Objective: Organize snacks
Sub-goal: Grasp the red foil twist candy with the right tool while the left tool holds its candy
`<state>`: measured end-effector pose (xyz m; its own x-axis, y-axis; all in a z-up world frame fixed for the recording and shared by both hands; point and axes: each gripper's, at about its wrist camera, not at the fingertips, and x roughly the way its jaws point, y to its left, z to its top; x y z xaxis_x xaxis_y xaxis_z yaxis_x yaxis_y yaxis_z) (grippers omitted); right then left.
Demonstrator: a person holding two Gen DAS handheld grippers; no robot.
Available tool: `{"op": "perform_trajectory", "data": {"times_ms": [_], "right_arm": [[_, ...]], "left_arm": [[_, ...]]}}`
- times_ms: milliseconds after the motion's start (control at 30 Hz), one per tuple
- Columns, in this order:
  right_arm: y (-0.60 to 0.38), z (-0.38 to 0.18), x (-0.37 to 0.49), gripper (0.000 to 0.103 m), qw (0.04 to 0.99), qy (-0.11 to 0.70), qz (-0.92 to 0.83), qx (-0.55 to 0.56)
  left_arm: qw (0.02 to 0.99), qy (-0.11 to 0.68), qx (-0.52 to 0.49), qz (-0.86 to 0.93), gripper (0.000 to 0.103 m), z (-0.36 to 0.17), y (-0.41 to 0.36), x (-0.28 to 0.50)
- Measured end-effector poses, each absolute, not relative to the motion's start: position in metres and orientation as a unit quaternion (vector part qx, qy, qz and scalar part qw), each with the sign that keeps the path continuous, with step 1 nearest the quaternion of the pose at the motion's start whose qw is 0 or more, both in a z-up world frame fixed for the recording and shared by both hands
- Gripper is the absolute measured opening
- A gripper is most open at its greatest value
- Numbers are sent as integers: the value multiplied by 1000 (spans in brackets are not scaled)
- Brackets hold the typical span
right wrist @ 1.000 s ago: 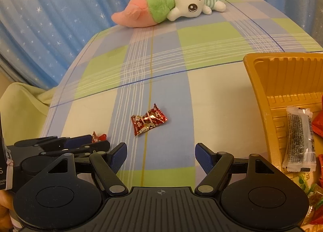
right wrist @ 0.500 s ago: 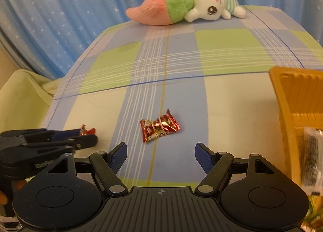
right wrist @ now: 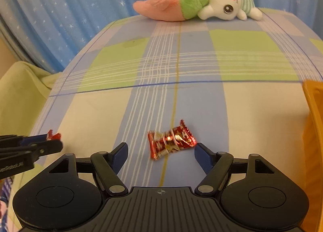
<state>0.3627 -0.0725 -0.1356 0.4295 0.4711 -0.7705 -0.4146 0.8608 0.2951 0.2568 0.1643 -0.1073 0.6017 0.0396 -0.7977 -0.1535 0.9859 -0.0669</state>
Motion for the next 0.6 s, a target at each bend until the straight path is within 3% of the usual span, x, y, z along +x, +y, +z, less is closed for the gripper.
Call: {"op": "perform_trajectory", "data": {"times_ms": [133, 333, 600], "right_arm": [[-58, -137, 362, 58, 854, 448, 264, -12], [-43, -142, 352, 49, 863, 422, 265, -83], [-41, -142, 350, 34, 864, 415, 270, -92]], "left_arm": [[892, 443, -67, 60, 26, -108, 169, 253], [891, 444, -71, 67, 26, -108, 175, 250], [892, 442, -71, 67, 26, -107, 174, 248]]}}
